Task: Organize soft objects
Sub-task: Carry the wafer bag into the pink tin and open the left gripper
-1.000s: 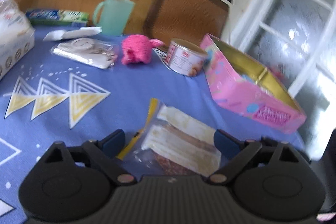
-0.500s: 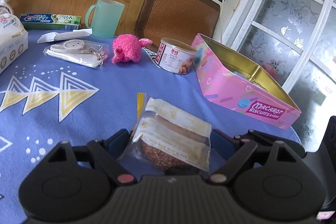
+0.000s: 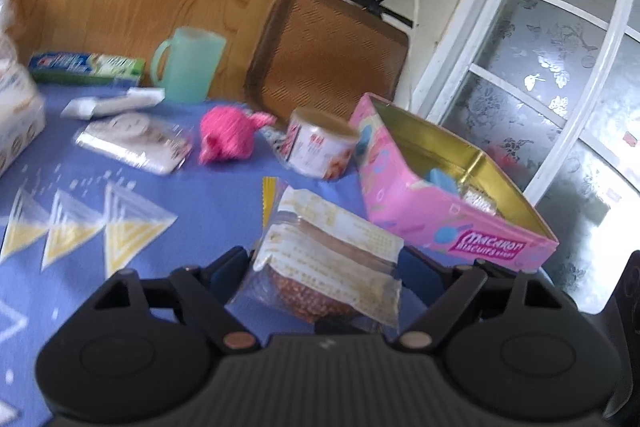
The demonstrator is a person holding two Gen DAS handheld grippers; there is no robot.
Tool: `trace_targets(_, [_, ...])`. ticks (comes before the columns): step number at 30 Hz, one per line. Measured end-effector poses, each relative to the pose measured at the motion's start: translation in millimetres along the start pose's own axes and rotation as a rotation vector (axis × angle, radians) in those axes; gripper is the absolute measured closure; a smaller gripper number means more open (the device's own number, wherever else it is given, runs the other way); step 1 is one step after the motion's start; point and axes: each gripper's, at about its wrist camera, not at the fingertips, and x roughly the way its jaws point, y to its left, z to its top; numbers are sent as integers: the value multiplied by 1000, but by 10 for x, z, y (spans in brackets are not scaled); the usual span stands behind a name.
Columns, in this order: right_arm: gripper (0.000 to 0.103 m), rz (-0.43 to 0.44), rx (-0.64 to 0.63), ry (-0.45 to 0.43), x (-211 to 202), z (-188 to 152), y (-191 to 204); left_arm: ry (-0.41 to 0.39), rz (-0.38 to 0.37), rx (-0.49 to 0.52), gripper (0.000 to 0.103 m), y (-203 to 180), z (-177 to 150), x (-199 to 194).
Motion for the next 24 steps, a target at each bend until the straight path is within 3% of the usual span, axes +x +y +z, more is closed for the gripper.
trace_targets(4, [37,-68,12,-59,-88,122,-204,-20,-24,71,18,-238,248,124])
trace_targets(6, [51,-108,16,-90,-141,189,-342,-28,-55,111,18,-399,382,217])
trace_targets(7, [52,-147,17,-99,-156,221,-414,-26,-75,123,18,-484,444,280])
trace_targets(15, [52,-329,112,-142,-209,275,-1117,3,-141,194,18,-1132,817,1079])
trace_targets(20, [50,-549,126,-83,19,254,-1600,55,-71,163,18,-1270,965,1564])
trace_targets(24, [50,-536,211,-89,-30,157,-1785,-3,-36,155,15,-1183,954,1425])
